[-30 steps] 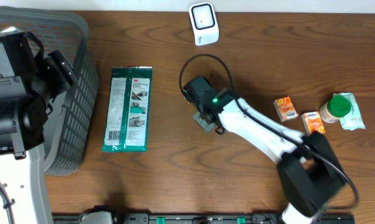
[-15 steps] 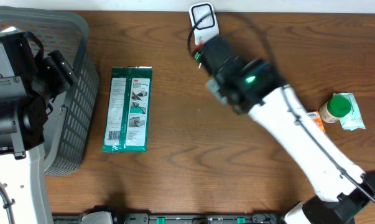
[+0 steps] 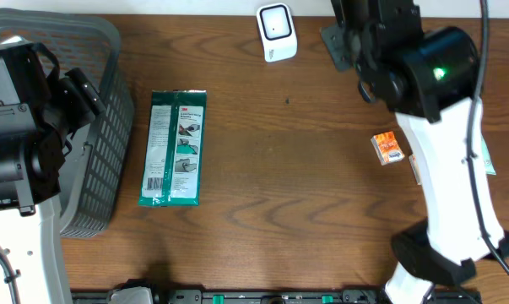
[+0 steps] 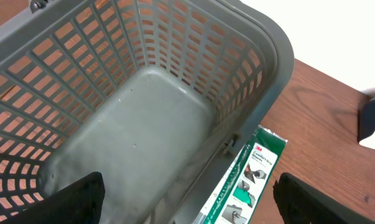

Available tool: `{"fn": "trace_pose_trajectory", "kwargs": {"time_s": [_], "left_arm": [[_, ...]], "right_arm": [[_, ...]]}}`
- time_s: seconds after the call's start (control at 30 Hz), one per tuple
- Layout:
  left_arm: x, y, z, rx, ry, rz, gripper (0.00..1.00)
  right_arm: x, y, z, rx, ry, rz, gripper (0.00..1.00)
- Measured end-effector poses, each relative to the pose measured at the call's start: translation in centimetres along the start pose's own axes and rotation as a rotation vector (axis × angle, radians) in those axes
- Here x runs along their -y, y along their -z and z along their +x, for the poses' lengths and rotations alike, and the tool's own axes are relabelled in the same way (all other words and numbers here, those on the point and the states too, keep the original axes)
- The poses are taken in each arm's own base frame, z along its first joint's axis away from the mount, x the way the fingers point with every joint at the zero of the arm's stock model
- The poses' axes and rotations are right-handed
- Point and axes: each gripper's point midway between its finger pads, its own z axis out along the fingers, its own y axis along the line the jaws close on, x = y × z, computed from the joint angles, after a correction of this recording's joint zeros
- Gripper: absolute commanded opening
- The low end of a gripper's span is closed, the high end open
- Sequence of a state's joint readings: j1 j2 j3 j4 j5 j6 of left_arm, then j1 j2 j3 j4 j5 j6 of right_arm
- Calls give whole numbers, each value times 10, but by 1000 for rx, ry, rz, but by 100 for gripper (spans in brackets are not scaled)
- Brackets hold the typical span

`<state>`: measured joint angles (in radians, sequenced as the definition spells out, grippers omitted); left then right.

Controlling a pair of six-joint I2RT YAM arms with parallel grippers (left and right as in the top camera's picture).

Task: Scan the item barcode
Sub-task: 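Lift the red tube up to the white scanner, then hold the red tube's end under the scanner window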

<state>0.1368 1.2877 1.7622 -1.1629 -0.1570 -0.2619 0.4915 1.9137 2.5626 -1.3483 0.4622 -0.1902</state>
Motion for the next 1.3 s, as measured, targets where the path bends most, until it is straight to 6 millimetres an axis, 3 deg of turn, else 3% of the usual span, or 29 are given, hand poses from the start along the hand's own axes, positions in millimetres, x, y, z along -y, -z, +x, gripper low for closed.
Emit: {"fn": "trace_pose_trajectory", "kwargs": {"time_s": [0.17, 0.27, 0.5, 0.87, 1.3], "left_arm": [[0, 0, 0, 0, 0, 0, 88], [0, 0, 0, 0, 0, 0, 88], [0, 0, 0, 0, 0, 0, 88], [0, 0, 0, 0, 0, 0, 88], [0, 0, 0, 0, 0, 0, 88]], "right_arm": [[-4, -60, -22, 21, 60, 125, 1], [-15, -98, -24, -8, 137, 212, 1], [-47, -164, -3, -122, 307, 305, 1], [-84, -234, 23, -176, 389, 320, 1], [-121, -323, 90, -277, 447, 270, 1]]}}
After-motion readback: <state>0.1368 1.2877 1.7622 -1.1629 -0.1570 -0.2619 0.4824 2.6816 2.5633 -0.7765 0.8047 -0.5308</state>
